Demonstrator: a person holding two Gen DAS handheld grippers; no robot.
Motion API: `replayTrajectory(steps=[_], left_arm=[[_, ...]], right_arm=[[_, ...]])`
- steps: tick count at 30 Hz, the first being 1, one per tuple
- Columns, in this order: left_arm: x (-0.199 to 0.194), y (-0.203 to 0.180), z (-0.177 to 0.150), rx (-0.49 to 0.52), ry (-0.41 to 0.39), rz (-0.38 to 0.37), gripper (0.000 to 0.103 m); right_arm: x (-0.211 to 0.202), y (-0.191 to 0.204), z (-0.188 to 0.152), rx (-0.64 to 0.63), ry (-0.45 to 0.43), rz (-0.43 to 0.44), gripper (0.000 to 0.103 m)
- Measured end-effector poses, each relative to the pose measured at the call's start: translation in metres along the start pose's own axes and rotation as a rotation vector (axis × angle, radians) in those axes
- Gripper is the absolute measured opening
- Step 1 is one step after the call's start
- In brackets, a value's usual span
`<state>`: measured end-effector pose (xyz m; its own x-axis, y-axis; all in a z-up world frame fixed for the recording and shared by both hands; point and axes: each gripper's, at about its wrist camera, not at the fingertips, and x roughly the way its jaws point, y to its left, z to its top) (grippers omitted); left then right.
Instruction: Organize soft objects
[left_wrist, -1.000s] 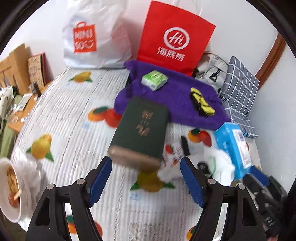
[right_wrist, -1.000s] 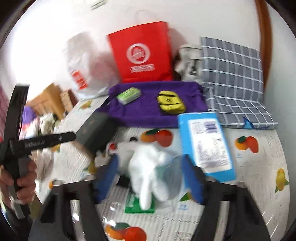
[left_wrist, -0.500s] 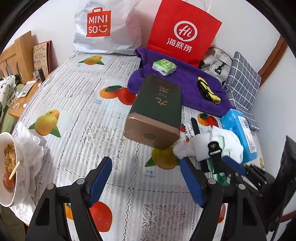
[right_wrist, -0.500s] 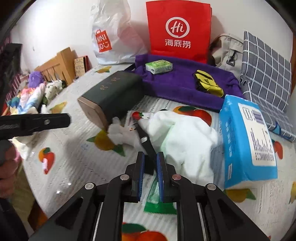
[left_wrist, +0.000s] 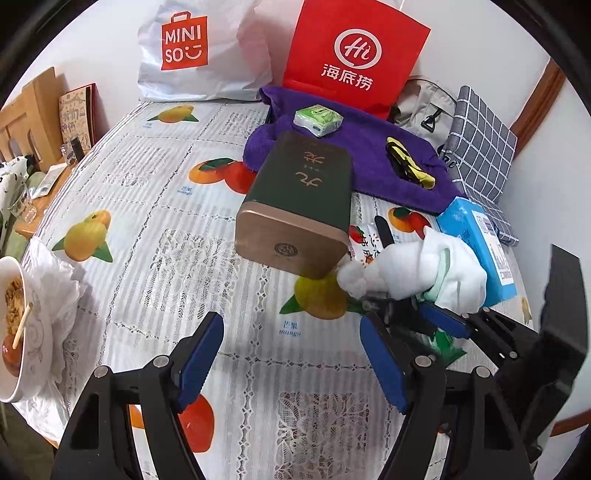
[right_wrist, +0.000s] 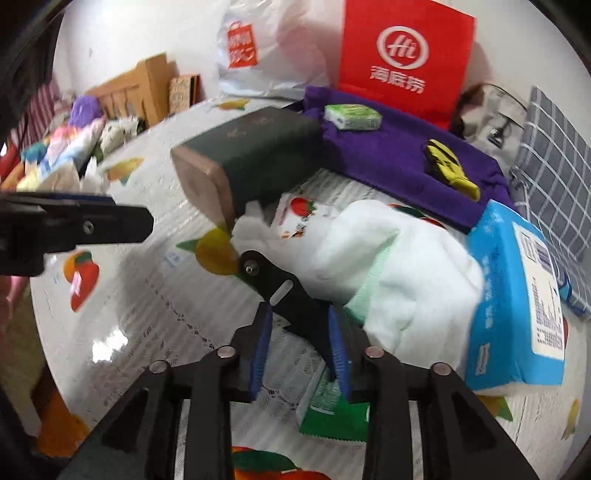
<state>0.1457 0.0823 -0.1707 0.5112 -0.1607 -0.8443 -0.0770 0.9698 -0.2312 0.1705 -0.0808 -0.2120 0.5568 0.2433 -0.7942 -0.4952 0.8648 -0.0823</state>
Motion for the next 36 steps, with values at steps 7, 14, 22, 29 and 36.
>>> replayTrajectory(steps=[7,14,22,29,36], left_arm=[[-0.001,0.009,-0.002,-0.020,0.004,0.010,0.075],[-0.003,0.019,-0.006,-0.046,0.007,0.005,0.075],[-0.005,0.017,-0.013,-0.039,0.007,-0.016,0.075],[-0.003,0.018,-0.014,-0.030,0.007,-0.021,0.075],[0.004,0.030,-0.011,-0.057,0.015,-0.033,0.075]], right_arm=[[0.009,0.016,-0.002,-0.088,0.000,-0.035,0.009],[-0.010,0.003,-0.002,0.007,-0.019,0.098,0.001],[-0.023,0.006,-0.006,-0.010,-0.034,0.090,0.038],[0.010,0.003,-0.005,-0.044,0.033,0.048,0.052],[0.007,0.001,0.001,-0.062,0.094,0.039,0.011]])
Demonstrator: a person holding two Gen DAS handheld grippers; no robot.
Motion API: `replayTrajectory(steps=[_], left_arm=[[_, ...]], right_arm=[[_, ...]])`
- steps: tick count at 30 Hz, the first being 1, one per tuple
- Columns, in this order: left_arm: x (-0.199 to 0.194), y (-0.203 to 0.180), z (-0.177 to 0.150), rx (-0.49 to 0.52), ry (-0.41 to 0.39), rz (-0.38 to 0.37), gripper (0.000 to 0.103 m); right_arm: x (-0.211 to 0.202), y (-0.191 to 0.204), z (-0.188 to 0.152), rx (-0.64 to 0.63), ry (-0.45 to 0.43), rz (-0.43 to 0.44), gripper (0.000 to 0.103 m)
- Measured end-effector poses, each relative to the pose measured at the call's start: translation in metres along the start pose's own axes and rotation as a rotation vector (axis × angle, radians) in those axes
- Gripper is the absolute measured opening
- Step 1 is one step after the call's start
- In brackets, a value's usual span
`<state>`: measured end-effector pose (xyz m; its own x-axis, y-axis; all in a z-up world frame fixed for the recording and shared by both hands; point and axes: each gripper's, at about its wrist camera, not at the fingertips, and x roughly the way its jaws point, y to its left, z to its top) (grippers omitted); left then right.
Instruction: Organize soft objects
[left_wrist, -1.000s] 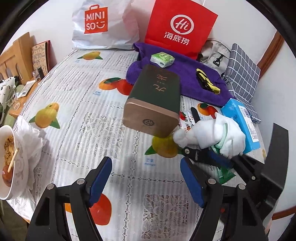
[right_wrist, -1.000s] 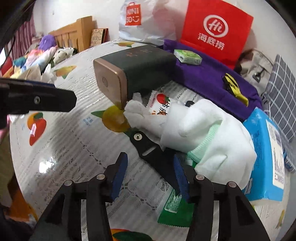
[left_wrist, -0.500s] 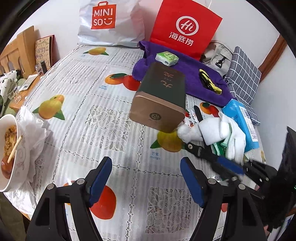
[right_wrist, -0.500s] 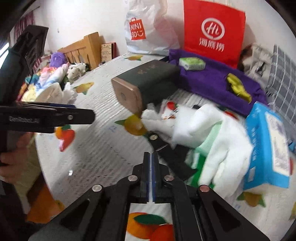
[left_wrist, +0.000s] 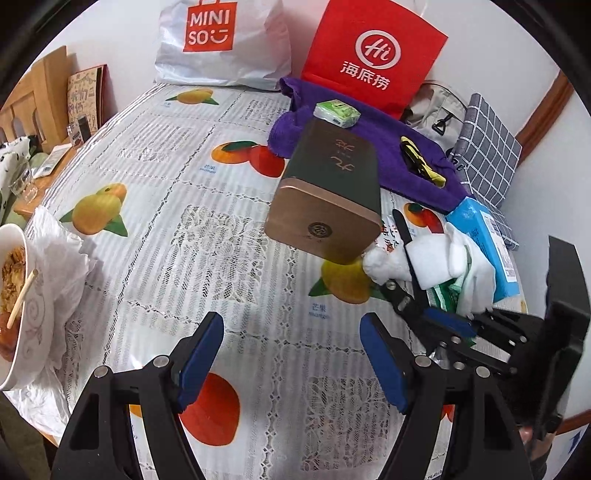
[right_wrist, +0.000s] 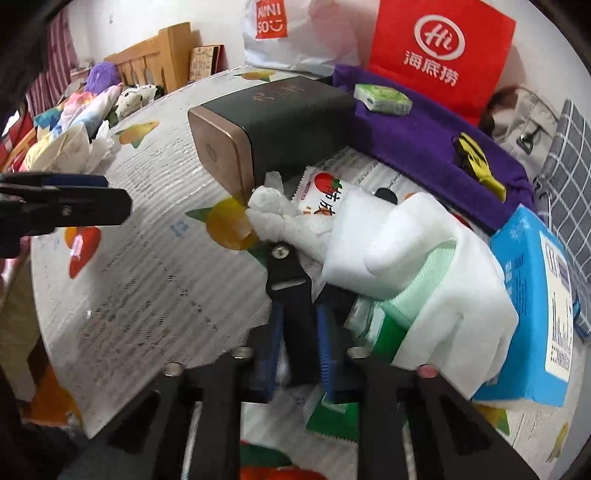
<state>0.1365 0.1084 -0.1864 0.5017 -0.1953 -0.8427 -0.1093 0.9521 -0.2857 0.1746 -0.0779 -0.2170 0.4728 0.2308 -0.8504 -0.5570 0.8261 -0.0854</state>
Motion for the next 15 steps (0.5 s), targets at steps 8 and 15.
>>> replayTrajectory(steps=[8,15], left_arm=[[0.009,0.006,0.000,-0.009,0.018,-0.008,0.075],[0.016,0.001,0.001,0.006,0.035,-0.004,0.075]], right_arm=[[-0.011,-0.003,-0.014,0.106,0.044,0.109,0.002],[-0.004,-0.004,-0.018,0.142,0.007,0.061,0.041]])
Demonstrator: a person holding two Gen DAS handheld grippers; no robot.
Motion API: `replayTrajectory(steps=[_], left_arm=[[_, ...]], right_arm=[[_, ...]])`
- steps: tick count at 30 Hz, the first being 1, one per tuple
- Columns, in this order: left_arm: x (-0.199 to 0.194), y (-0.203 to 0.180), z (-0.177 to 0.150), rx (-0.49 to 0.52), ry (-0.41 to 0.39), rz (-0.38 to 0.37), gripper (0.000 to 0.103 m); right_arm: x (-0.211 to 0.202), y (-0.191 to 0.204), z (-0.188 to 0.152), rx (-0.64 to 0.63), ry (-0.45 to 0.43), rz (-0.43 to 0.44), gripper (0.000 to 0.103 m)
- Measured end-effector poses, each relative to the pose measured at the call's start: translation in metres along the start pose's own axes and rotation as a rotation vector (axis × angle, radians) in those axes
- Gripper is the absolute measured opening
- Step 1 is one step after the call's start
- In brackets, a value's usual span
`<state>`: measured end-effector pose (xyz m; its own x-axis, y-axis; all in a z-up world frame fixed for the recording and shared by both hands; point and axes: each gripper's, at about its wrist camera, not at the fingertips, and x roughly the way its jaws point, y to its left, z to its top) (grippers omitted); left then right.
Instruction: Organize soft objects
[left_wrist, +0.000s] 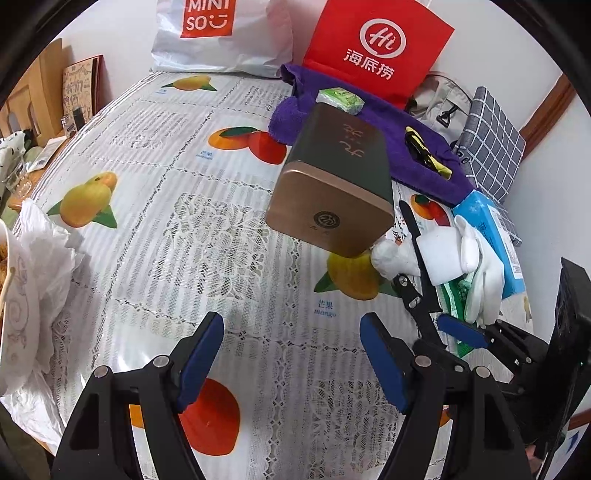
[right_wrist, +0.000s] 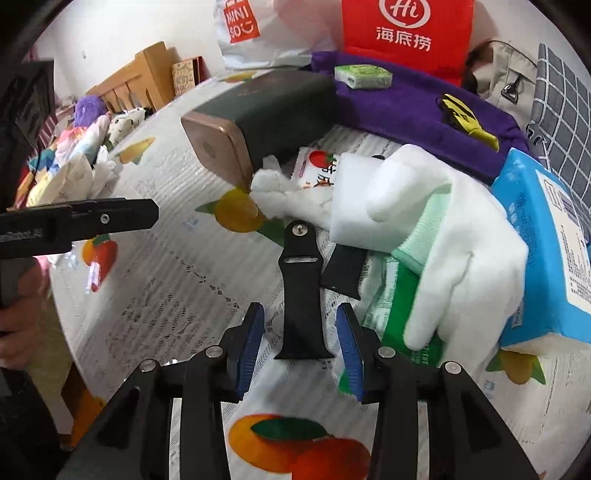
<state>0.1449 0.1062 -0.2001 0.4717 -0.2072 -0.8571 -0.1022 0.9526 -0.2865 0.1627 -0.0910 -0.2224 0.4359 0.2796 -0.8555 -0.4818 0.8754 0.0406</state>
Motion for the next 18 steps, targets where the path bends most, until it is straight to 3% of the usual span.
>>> replayTrajectory(steps=[3,5,8,12,18], left_arm=[[0.002,-0.003,0.001,-0.002,0.008,0.004,0.075],[0.002,-0.005,0.002,0.002,0.009,0.007,0.075],[0.002,-0.009,0.003,0.016,0.004,0.012,0.075],[0.004,-0.014,0.005,0.021,0.002,0.006,0.075],[0.016,-0.037,0.009,0.021,-0.008,-0.024,0.073]], right_arm=[[0.005,0.005,0.003,0.006,-0.036,-0.035,0.037],[0.006,0.009,0.004,-0.010,-0.055,-0.056,0.021],[0.005,0.010,0.004,-0.007,-0.057,-0.039,0.020],[-0.013,0.004,0.000,0.058,-0.084,0.060,0.020],[-0.061,-0.002,-0.018,0.077,-0.162,0.068,0.020]])
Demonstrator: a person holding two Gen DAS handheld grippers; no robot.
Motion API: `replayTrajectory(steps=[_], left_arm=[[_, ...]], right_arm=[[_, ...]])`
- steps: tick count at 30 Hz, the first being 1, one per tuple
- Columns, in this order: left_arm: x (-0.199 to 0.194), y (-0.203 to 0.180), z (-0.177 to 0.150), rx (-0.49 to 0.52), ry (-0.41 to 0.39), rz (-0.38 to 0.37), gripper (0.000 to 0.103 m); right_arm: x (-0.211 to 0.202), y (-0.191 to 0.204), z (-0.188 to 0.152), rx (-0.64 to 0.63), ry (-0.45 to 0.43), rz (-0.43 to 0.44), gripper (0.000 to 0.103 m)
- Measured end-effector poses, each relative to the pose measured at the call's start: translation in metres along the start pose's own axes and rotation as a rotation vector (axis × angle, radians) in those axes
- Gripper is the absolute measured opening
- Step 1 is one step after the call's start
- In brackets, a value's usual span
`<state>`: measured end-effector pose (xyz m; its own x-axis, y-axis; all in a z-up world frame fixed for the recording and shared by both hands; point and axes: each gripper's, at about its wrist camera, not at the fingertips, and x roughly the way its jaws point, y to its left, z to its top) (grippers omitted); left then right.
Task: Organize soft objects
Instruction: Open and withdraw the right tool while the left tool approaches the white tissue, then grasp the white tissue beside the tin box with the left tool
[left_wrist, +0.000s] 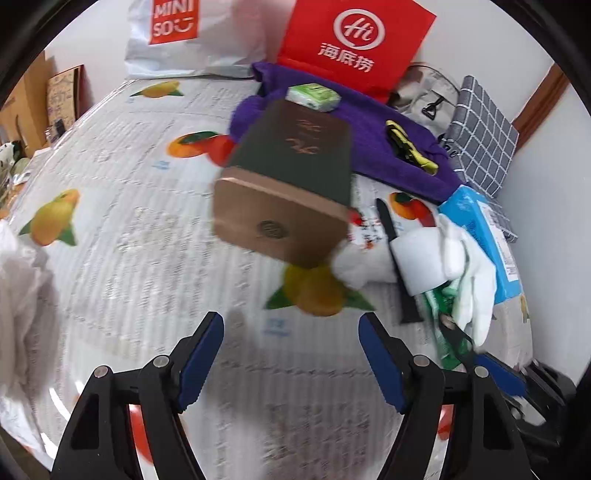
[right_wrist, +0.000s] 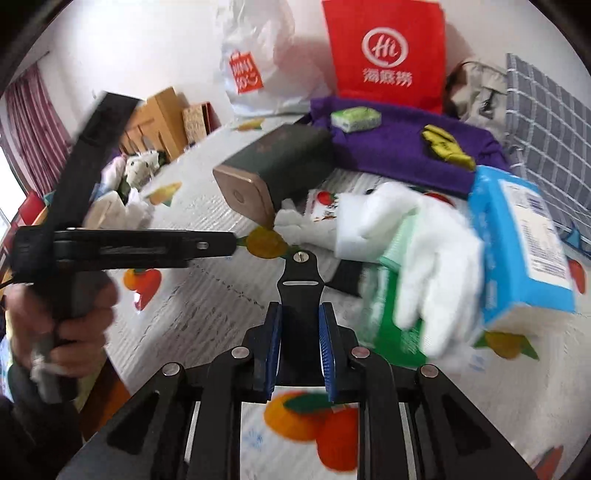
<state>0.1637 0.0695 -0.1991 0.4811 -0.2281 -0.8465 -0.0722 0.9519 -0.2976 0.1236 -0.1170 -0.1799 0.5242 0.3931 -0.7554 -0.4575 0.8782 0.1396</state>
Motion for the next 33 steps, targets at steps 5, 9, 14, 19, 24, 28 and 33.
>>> replayTrajectory(steps=[5,9,14,19,24,28,33], left_arm=[[0.008,-0.017,0.006,-0.030,-0.032,-0.043,0.073],[0.014,-0.030,0.009,-0.038,-0.042,-0.047,0.066],[0.026,-0.040,0.009,-0.038,-0.038,-0.044,0.055],[0.036,-0.044,0.008,-0.064,-0.021,-0.030,0.036],[0.039,-0.042,0.008,-0.088,-0.015,-0.030,0.009],[0.036,-0.038,0.006,-0.095,-0.017,-0.032,0.007],[0.022,-0.036,-0.003,-0.075,-0.015,-0.015,0.006]], right_arm=[[-0.035,-0.020,-0.018,0.022,-0.053,-0.048,0.020],[-0.053,-0.045,-0.035,0.063,-0.075,-0.103,0.020],[-0.060,-0.081,-0.062,0.139,-0.061,-0.156,0.020],[-0.059,-0.107,-0.085,0.211,-0.049,-0.164,0.020],[-0.055,-0.122,-0.093,0.245,-0.043,-0.163,0.020],[-0.051,-0.126,-0.096,0.258,-0.042,-0.159,0.020],[-0.050,-0.125,-0.097,0.259,-0.045,-0.160,0.020]])
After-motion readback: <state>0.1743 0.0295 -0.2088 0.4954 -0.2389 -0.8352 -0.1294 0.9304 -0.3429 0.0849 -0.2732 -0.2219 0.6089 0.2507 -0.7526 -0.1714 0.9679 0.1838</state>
